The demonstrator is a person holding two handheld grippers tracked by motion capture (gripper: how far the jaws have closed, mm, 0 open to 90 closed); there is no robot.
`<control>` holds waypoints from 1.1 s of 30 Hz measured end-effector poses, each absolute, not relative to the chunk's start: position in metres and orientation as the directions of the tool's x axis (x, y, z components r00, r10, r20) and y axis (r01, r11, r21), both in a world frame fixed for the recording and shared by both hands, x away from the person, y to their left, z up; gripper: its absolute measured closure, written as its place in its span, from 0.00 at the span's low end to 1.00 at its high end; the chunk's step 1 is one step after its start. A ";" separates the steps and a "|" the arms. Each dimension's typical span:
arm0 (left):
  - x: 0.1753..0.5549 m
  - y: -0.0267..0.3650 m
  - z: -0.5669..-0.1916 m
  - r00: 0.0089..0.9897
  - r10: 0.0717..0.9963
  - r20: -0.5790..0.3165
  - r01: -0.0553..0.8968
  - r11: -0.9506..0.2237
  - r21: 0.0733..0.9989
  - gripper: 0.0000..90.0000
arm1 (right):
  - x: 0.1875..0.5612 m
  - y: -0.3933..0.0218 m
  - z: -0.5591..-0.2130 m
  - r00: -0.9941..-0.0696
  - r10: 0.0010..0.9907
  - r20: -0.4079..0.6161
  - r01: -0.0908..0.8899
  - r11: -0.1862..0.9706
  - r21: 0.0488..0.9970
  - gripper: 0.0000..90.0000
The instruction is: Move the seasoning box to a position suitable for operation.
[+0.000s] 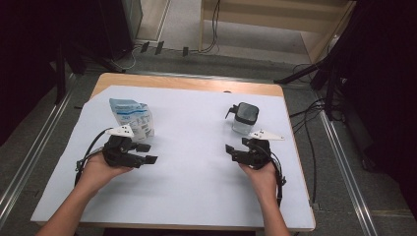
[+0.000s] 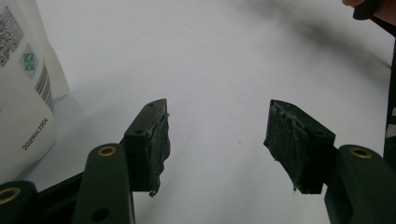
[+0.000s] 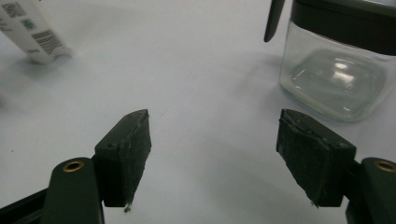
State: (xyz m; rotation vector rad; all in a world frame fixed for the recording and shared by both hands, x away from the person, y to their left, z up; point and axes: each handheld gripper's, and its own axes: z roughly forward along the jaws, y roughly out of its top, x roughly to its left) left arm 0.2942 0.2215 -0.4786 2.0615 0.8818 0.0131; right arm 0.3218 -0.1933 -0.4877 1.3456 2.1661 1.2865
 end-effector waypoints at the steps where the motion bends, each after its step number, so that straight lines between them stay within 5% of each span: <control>1: 0.294 0.220 -0.478 0.753 0.591 -0.288 0.575 -0.379 0.725 0.45 | 0.322 -0.195 -0.487 -0.509 0.836 0.205 0.577 0.156 0.801 0.27; 14: 0.296 0.212 -0.479 0.763 0.583 -0.278 0.568 -0.402 0.718 0.45 | 0.344 -0.192 -0.485 -0.335 0.936 0.110 0.559 0.104 0.822 0.16; 26: 0.298 0.212 -0.481 0.759 0.583 -0.291 0.576 -0.392 0.717 0.45 | 0.373 -0.190 -0.497 -0.170 0.975 0.143 0.591 -0.015 0.807 0.00; 33: 0.296 0.211 -0.481 0.762 0.579 -0.289 0.574 -0.400 0.715 0.45 | 0.385 -0.187 -0.495 -0.139 0.979 0.145 0.576 -0.039 0.816 0.00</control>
